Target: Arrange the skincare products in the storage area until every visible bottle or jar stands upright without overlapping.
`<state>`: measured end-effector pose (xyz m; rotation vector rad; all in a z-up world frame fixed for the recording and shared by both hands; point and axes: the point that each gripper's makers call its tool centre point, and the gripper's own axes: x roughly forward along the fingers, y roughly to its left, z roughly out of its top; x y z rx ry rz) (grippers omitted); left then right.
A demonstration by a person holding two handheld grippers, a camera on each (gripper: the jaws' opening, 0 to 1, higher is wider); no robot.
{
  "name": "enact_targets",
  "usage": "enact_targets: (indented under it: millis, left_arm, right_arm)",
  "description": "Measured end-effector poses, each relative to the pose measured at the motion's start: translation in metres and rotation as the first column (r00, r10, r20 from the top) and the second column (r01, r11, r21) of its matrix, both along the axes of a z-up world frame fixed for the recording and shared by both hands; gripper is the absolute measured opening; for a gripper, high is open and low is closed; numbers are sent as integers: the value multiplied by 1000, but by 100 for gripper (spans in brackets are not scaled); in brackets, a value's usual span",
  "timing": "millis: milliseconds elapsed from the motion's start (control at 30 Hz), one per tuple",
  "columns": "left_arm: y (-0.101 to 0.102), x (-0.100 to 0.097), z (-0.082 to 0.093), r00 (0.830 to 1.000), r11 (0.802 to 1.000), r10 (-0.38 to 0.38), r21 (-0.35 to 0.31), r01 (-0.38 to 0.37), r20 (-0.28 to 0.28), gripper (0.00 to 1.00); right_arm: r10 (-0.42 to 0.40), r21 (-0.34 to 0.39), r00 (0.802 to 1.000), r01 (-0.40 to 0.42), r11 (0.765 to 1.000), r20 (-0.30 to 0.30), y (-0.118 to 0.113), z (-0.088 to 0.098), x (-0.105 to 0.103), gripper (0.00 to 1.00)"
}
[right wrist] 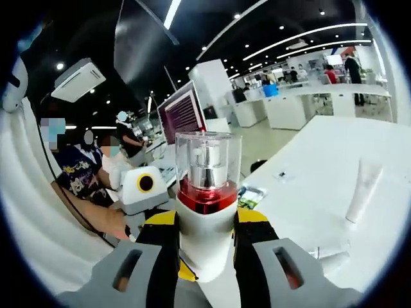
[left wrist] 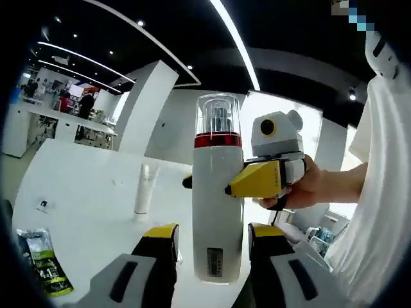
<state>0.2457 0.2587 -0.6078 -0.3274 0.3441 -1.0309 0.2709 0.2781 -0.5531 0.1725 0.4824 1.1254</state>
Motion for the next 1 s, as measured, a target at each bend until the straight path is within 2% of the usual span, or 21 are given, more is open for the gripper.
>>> enact_targets:
  millis: [33,67,133,167,200,233,300,333,367,433,500,533,600,700,833,933,1000]
  left_arm:
    - [3,-1,-3,1000,1000,11,14,-11,-4,54]
    - [8,-2,-9,1000,998,20,57,-20,-6,57]
    - [22,-4,-23,999,982,44,184,-45,12,59]
    - [36,0,-32,994,957,108,268,-111,25,58]
    - [43,0,-37,991,938,119,321,-130,53,58]
    - [54,-1,-43,984,899,136,404,-171,114,57]
    - [69,-5,-52,968,843,198,477,-248,152,57]
    - [73,-8,-56,965,828,207,497,-261,162,57]
    - [75,-10,-60,962,821,217,502,-273,167,57]
    - [79,-17,-72,964,814,233,516,-266,129,54]
    - [83,-17,-80,969,784,223,570,-246,111,49]
    - [80,-13,-76,966,787,217,561,-258,140,46]
    - [82,-10,-70,959,791,234,541,-284,162,42]
    - [84,-11,-69,956,786,235,544,-292,174,39]
    - [77,-15,-82,970,781,198,575,-242,140,39]
    - [72,-19,-87,977,768,157,604,-214,147,38]
    - [72,-19,-85,975,770,152,600,-218,160,38]
  right_arm:
    - [-2,1,1000,2,1000,4,-1,1,1,29]
    - [-8,1,1000,8,1000,17,-6,3,6,29]
    - [-41,-7,998,41,999,43,-15,7,18,29]
    - [-62,-10,997,62,998,55,-22,8,26,29]
    - [-72,-10,995,72,997,62,-26,9,31,29]
    - [-82,-12,994,83,996,70,-30,10,36,29]
    - [-121,-17,989,123,992,88,-40,14,49,29]
    - [-143,-23,985,146,989,99,-47,15,57,29]
    - [-159,-26,981,163,986,108,-52,16,63,29]
    - [-191,-31,973,196,980,130,-66,18,77,29]
    - [-228,-27,964,234,972,140,-78,19,90,29]
    - [-241,-26,960,247,969,142,-83,19,95,29]
    - [-274,-11,953,278,961,132,-94,18,106,29]
    - [-303,-14,943,308,951,139,-108,16,118,29]
    - [-323,-49,933,334,941,157,-122,5,133,29]
    - [-334,-96,928,352,931,162,-131,-8,142,29]
    - [-346,-124,926,365,923,152,-138,-20,148,29]
